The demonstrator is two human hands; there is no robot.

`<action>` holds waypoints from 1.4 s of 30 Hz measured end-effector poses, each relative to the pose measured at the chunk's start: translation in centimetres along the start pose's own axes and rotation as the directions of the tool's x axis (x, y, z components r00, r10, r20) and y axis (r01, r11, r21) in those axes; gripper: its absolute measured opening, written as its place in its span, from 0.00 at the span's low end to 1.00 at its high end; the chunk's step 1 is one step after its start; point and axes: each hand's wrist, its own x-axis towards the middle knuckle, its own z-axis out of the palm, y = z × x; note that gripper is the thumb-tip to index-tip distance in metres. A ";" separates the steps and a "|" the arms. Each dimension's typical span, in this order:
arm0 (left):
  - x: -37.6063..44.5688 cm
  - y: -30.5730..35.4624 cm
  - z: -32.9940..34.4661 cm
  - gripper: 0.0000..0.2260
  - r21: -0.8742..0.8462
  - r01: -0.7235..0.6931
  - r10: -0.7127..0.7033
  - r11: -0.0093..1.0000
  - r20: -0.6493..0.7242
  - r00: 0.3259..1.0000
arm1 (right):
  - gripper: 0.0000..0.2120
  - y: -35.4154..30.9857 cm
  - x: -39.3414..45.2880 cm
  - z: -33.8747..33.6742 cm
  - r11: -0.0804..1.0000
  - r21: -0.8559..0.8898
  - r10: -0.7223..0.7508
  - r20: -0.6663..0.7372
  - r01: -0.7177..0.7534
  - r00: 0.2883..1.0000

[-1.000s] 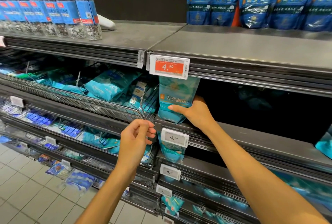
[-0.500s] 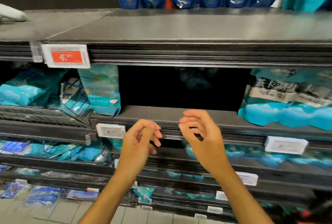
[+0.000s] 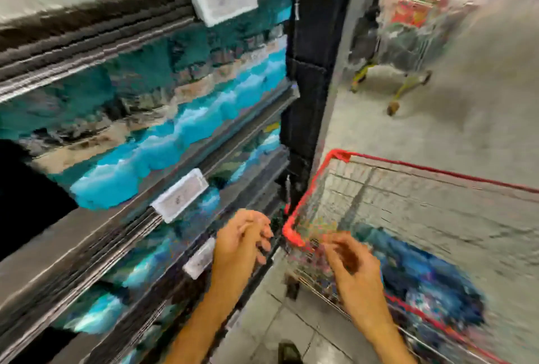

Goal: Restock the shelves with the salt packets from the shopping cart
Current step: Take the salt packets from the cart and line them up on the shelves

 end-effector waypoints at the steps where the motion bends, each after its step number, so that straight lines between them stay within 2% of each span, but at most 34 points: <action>1: 0.7 -0.6 2.2 0.08 0.008 0.022 -0.023 1.000 0.073 0.997 | 0.09 0.6 -0.3 -1.9 0.999 -0.024 0.030 -0.076 -0.032 0.997; 4: 2.1 -2.5 8.9 0.08 0.069 0.086 -0.101 0.994 0.267 0.958 | 0.08 2.4 -0.7 -7.8 0.991 0.021 0.131 -0.287 -0.130 0.949; 6: 2.9 -4.1 13.9 0.07 0.123 0.131 -0.169 0.984 0.380 0.910 | 0.03 3.8 -0.3 -11.9 0.976 0.099 0.216 -0.399 -0.192 0.891; 9: 4.7 -7.3 21.2 0.06 0.211 0.220 -0.296 0.952 0.478 0.827 | 0.05 7.5 2.3 -18.4 0.938 0.152 0.344 -0.512 -0.311 0.787; 13: 9.4 -15.1 31.7 0.10 0.430 0.304 -0.499 0.850 0.471 0.727 | 0.08 16.9 8.3 -26.5 0.850 0.031 0.450 -0.560 -0.525 0.696; 17: 16.0 -25.2 39.1 0.16 0.652 0.320 -0.629 0.688 0.314 0.711 | 0.15 28.7 14.6 -30.3 0.674 -0.107 0.603 -0.491 -0.731 0.628; 21: 21.9 -34.5 42.9 0.13 0.856 0.130 -0.607 0.500 0.239 0.758 | 0.15 39.3 19.0 -29.9 0.549 -0.191 0.741 -0.340 -0.814 0.579; 23: 24.6 -38.8 43.5 0.08 0.943 -0.026 -0.527 0.330 0.207 0.825 | 0.14 43.6 20.7 -29.1 0.517 -0.278 0.751 -0.307 -0.810 0.585; 25: 27.0 -42.1 43.6 0.14 0.974 -0.167 -0.444 0.154 0.219 0.869 | 0.10 46.9 22.6 -28.2 0.536 -0.269 0.744 -0.297 -0.800 0.598; 27: 29.6 -45.4 44.0 0.17 0.956 -0.291 -0.420 0.035 0.279 0.864 | 0.09 50.2 24.8 -27.1 0.549 -0.249 0.732 -0.318 -0.798 0.602; 29: 32.2 -47.8 44.6 0.19 0.936 -0.348 -0.486 -0.049 0.283 0.827 | 0.11 52.5 27.1 -25.8 0.569 -0.236 0.742 -0.267 -0.788 0.615; 31: 34.6 -50.2 44.9 0.20 0.967 -0.254 -0.571 -0.037 0.188 0.799 | 0.11 54.4 29.3 -24.3 0.576 -0.282 0.774 -0.115 -0.767 0.623; 33: 36.1 -52.3 44.9 0.21 0.975 -0.219 -0.642 -0.030 0.149 0.752 | 0.15 56.0 30.8 -23.2 0.533 -0.386 0.812 -0.018 -0.753 0.583; 36: 37.3 -54.3 45.0 0.23 0.985 -0.174 -0.700 -0.004 0.121 0.703 | 0.19 57.8 31.6 -22.3 0.478 -0.426 0.830 -0.068 -0.768 0.554; 40: 37.5 -55.2 45.1 0.28 0.996 -0.089 -0.688 0.015 0.075 0.722 | 0.17 58.3 30.8 -22.0 0.453 -0.430 0.824 -0.132 -0.781 0.551; 42: 37.1 -55.2 45.1 0.24 0.991 0.026 -0.682 0.129 0.069 0.728 | 0.15 57.8 30.4 -22.6 0.444 -0.407 0.837 -0.129 -0.798 0.532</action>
